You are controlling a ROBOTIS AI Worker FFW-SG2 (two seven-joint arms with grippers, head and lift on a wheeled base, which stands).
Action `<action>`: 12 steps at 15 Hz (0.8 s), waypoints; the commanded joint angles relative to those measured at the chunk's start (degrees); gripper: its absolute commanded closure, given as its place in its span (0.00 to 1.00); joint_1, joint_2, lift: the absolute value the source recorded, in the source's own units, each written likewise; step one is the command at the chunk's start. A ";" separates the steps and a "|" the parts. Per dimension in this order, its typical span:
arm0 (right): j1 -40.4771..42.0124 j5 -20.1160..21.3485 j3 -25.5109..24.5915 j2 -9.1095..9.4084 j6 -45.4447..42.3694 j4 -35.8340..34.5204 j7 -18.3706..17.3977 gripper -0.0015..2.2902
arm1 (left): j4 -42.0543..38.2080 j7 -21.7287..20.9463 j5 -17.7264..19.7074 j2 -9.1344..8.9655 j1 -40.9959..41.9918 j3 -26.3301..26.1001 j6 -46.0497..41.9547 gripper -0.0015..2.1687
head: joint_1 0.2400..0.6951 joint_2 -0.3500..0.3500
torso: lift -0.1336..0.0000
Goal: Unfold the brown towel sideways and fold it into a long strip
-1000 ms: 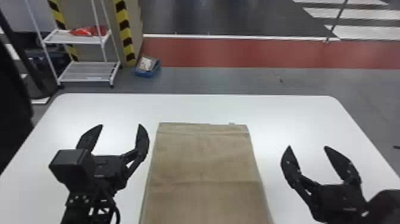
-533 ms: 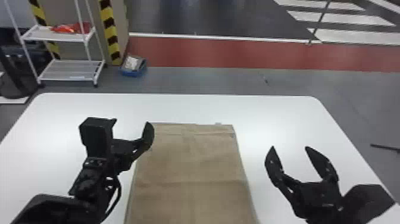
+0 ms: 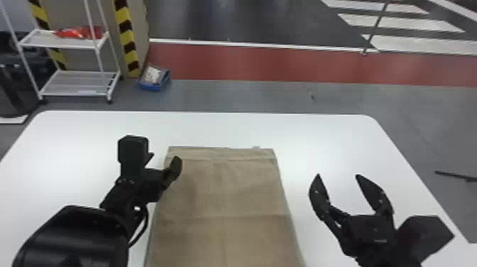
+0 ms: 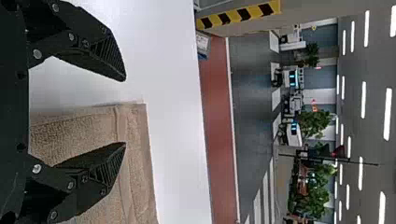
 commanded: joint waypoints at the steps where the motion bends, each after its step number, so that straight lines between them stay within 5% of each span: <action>1: -0.62 0.00 0.04 0.00 0.00 0.69 0.00 0.05 | 1.70 0.00 -0.19 -0.17 -1.21 0.00 0.03 0.22 | 1.00 0.33 | 0.10; 12: -1.94 -0.27 0.13 -0.26 0.36 2.36 0.00 0.05 | 7.85 -1.14 -1.07 -1.05 -5.69 -0.35 0.03 0.27 | 1.00 0.32 | 0.10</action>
